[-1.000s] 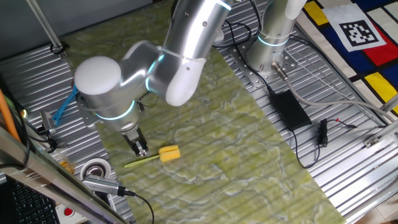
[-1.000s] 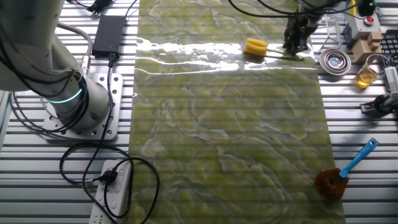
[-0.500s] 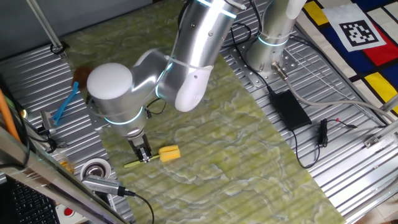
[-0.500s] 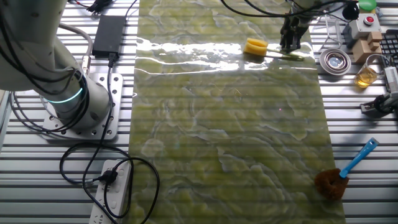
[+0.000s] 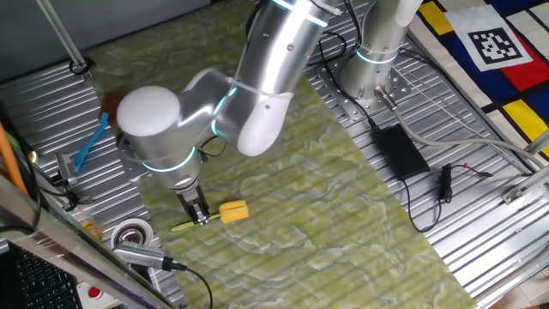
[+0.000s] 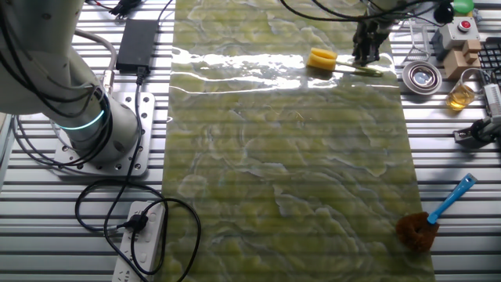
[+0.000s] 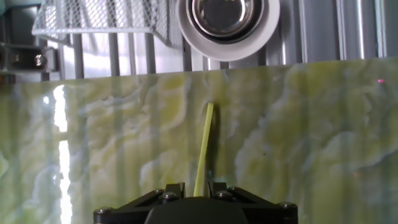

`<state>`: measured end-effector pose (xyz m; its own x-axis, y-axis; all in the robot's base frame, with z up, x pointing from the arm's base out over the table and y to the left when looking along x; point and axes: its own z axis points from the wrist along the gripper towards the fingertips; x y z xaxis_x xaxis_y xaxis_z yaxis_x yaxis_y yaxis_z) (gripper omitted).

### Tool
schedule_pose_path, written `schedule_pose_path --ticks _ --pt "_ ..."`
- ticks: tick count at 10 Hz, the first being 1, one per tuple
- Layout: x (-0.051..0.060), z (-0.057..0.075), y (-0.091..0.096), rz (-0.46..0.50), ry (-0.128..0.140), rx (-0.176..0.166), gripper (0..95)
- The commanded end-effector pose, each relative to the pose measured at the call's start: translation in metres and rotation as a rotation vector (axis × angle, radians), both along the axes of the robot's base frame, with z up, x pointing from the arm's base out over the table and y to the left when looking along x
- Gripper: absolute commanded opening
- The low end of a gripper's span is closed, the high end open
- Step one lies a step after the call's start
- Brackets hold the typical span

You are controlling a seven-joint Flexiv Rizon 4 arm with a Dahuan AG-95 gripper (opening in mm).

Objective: Scrub the table with a brush

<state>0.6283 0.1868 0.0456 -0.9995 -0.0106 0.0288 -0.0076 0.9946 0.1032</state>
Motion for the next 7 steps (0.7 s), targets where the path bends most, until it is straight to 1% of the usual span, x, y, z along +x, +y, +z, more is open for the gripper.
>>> schedule_pose_path --ticks 1,2,4,5,7 --pt "-0.0002 0.0007 0.0007 -0.009 0.024 0.005 19.0" --pt "-0.0002 0.0007 0.0007 -0.012 0.024 0.004 19.0" --pt "-0.0002 0.0007 0.0007 0.000 0.023 0.021 19.0" --pt "-0.0002 0.0007 0.0007 0.010 0.028 0.029 19.0" --pt "-0.0002 0.0007 0.0007 0.004 0.033 0.025 19.0"
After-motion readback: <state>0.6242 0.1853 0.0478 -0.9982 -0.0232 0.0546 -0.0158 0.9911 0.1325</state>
